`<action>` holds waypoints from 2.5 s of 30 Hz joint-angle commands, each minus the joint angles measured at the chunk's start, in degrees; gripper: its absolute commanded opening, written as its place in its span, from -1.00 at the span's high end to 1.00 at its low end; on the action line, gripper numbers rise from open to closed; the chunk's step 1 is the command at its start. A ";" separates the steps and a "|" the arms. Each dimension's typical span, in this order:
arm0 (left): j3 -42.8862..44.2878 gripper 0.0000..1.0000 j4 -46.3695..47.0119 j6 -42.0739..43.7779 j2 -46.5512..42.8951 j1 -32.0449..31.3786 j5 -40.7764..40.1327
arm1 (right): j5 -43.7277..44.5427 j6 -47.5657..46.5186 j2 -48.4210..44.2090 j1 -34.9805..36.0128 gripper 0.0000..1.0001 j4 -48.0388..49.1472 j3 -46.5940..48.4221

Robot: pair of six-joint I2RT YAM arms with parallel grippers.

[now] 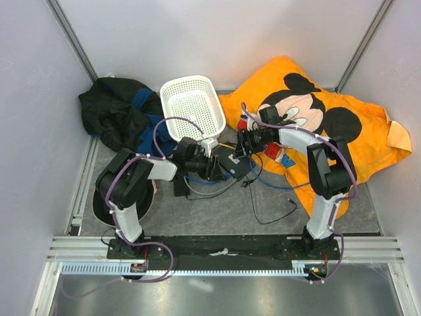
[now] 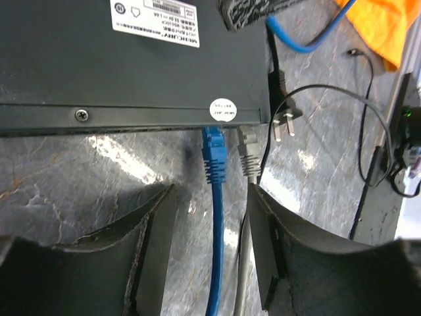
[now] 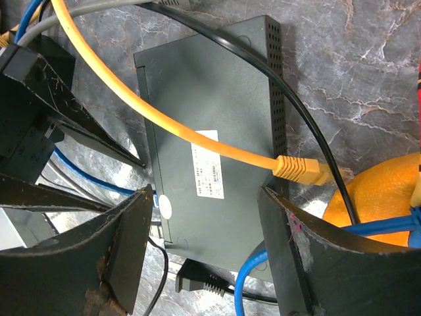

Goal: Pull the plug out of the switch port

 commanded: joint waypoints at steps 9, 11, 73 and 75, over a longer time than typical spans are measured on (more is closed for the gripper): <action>-2.91 -0.02 11.04 -16.91 6.71 0.04 0.08 | 5.95 -5.01 3.10 0.02 -0.50 -9.82 -2.96; -3.09 -0.02 12.36 -19.82 8.47 0.13 -0.72 | 5.77 -5.10 3.10 0.10 -0.50 -9.91 -2.79; 2.54 0.96 8.25 -22.74 11.91 0.48 14.48 | 1.73 -3.25 7.23 0.02 -0.51 -9.12 1.43; 2.63 0.96 6.05 -21.07 9.45 0.22 13.43 | 1.47 -3.34 7.32 0.02 -0.51 -9.38 2.30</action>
